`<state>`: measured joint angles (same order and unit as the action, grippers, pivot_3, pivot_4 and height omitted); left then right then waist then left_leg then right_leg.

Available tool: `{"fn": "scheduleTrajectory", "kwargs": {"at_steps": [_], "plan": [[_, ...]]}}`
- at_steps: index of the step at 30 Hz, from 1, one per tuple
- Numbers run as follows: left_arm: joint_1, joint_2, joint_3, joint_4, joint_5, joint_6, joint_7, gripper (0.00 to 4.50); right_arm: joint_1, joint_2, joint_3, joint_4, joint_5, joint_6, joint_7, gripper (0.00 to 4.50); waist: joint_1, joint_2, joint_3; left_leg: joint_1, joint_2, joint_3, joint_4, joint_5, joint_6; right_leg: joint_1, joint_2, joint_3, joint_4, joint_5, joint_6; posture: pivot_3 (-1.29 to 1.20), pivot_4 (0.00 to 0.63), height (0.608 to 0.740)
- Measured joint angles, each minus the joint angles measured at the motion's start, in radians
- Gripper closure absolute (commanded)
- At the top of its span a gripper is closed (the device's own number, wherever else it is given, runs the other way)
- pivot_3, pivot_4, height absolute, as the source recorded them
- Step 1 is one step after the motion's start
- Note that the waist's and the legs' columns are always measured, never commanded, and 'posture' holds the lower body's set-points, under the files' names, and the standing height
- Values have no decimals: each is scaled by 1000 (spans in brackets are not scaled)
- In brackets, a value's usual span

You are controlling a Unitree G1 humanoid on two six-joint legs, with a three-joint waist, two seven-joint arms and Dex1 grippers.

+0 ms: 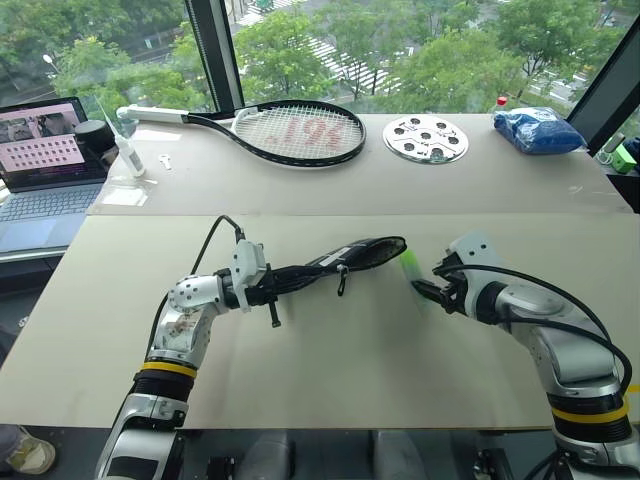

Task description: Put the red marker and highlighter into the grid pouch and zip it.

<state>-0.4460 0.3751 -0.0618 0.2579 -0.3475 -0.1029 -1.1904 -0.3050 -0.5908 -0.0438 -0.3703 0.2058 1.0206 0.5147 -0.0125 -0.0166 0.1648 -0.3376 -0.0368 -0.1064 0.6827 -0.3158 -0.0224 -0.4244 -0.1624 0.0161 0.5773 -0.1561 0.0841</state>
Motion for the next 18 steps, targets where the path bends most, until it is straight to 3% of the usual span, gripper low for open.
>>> {"fn": "scheduleTrajectory", "kwargs": {"at_steps": [18], "plan": [[-3, -15, 1, 3, 0, 0, 14, 4500, -37, 63, 66, 37, 10, 70, -82, 1685, -4, -2, -1, 1, 0, 0, 0, 0, 0, 1, 0, 0, 0, 0, 0, 0, 150, 740]]}}
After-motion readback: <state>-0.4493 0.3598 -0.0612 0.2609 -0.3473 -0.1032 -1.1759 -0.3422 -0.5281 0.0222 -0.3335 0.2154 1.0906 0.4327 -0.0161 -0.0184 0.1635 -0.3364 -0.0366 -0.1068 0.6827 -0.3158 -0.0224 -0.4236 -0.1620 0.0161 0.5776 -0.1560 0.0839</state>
